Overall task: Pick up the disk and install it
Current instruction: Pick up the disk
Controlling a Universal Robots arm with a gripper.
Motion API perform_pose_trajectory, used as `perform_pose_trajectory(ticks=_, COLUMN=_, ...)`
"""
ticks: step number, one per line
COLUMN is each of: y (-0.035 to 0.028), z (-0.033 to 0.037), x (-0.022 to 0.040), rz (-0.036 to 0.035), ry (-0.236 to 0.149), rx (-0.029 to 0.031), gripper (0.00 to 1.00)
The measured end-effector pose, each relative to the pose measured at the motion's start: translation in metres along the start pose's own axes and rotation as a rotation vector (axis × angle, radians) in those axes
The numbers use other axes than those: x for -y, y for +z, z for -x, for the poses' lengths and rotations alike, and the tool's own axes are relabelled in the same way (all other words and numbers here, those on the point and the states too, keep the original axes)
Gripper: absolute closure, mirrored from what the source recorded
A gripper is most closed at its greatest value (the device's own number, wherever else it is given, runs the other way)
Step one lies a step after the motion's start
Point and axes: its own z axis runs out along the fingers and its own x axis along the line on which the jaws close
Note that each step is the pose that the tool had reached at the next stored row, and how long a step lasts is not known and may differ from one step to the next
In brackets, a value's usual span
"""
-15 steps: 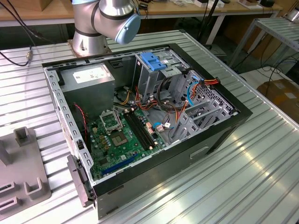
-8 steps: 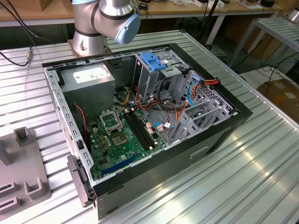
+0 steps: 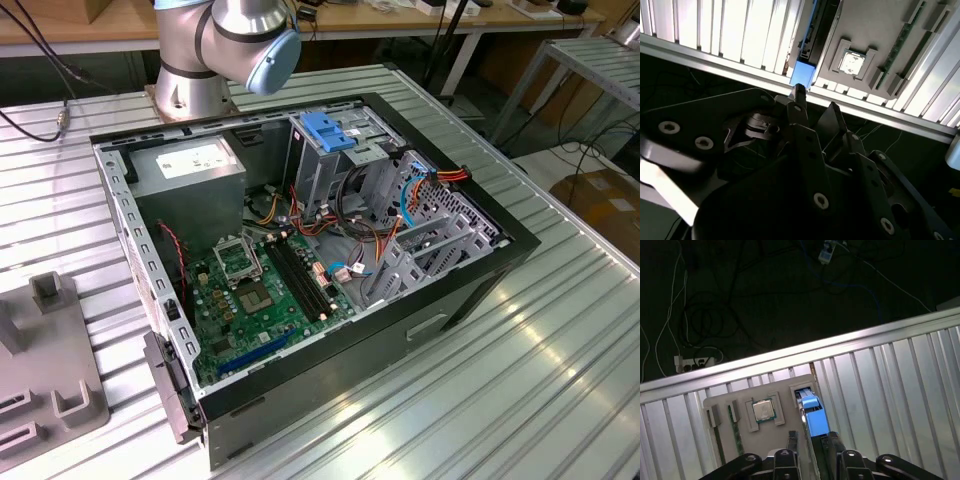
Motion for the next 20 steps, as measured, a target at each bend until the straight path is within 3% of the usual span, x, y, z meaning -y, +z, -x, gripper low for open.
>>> perform_pose_trajectory(ticks=7, y=0.0032, z=-0.0001, x=0.0001, rz=-0.0101, ry=-0.076, rx=-0.0007, gripper=0.63)
perform_pose_trajectory(ticks=13, y=0.0077, z=-0.0002, x=0.0003, rz=-0.0106, ry=-0.163, rx=-0.0036, gripper=0.63)
perform_pose_trajectory(ticks=20, y=0.0078, z=-0.0002, x=0.0003, rz=-0.0106, ry=-0.170, rx=-0.0040, gripper=0.63)
